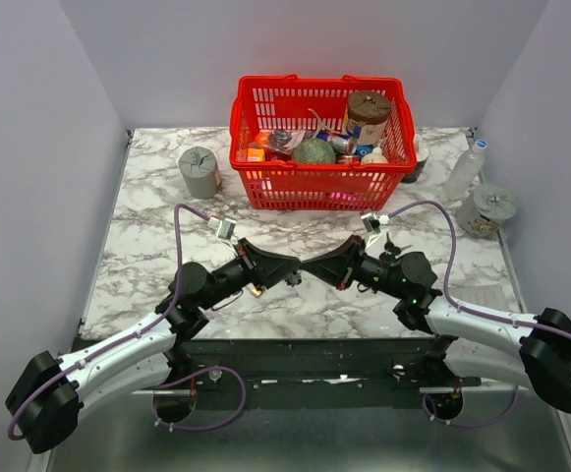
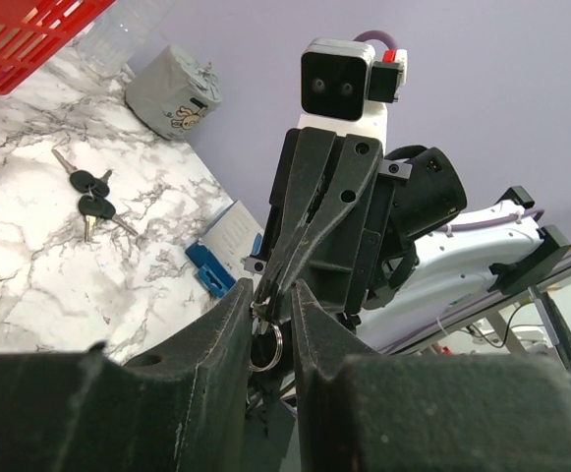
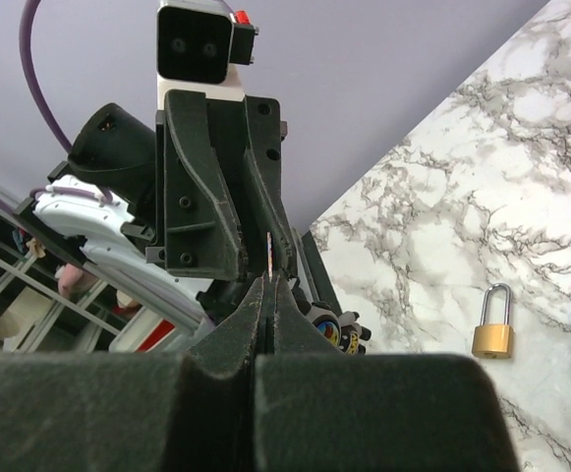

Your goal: Unlock with the key

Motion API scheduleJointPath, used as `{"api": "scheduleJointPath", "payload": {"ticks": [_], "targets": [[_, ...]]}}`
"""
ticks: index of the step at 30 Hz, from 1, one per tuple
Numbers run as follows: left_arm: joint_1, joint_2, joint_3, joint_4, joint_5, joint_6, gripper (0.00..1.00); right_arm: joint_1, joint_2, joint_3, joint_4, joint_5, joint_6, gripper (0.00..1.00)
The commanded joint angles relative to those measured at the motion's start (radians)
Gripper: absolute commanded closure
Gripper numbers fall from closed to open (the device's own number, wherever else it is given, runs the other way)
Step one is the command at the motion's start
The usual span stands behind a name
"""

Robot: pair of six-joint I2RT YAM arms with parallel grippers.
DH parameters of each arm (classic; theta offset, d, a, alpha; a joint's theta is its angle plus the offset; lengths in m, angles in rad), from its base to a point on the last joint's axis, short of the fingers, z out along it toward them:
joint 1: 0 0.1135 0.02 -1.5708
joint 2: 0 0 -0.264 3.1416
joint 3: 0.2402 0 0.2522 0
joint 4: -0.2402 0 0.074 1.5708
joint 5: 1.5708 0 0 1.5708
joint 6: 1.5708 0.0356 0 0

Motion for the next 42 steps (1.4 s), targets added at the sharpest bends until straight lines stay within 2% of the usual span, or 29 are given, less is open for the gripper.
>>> {"api": "scheduleJointPath", "payload": {"ticks": [1,5,8,10,14,18,21,26,31,38,42], "targets": [[-0.009,-0.002,0.002,0.058,-0.032,0.033,0.76,0.009,0.008,0.006,0.044,-0.013,-0.006,0.99],[-0.009,-0.013,0.006,0.02,-0.043,0.053,0.99,0.009,0.01,0.012,0.027,-0.019,-0.011,0.99],[-0.009,-0.02,0.019,-0.027,-0.037,0.083,1.0,0.008,0.014,0.029,0.014,-0.049,-0.012,0.99],[-0.008,-0.033,0.031,-0.055,-0.014,0.123,1.0,0.008,0.01,0.041,-0.018,-0.069,-0.018,0.96],[0.0,-0.051,0.059,-0.17,0.065,0.214,1.0,0.008,-0.01,0.087,-0.126,-0.123,-0.067,0.77],[0.023,-0.042,0.106,-0.271,0.225,0.3,1.0,0.009,-0.03,0.118,-0.219,-0.151,-0.118,0.47],[0.029,-0.027,0.144,-0.331,0.289,0.341,1.0,0.009,-0.036,0.122,-0.282,-0.161,-0.156,0.41],[0.043,-0.017,0.194,-0.445,0.324,0.404,1.0,0.008,-0.062,0.133,-0.408,-0.163,-0.236,0.4],[0.061,-0.01,0.204,-0.456,0.344,0.406,1.0,0.009,-0.117,0.141,-0.557,-0.111,-0.327,0.39],[0.075,0.01,0.213,-0.471,0.359,0.409,1.0,0.011,-0.13,0.136,-0.543,-0.149,-0.334,0.39],[0.081,0.022,0.22,-0.48,0.355,0.407,1.0,0.029,-0.118,0.152,-0.568,-0.096,-0.363,0.4]]}}
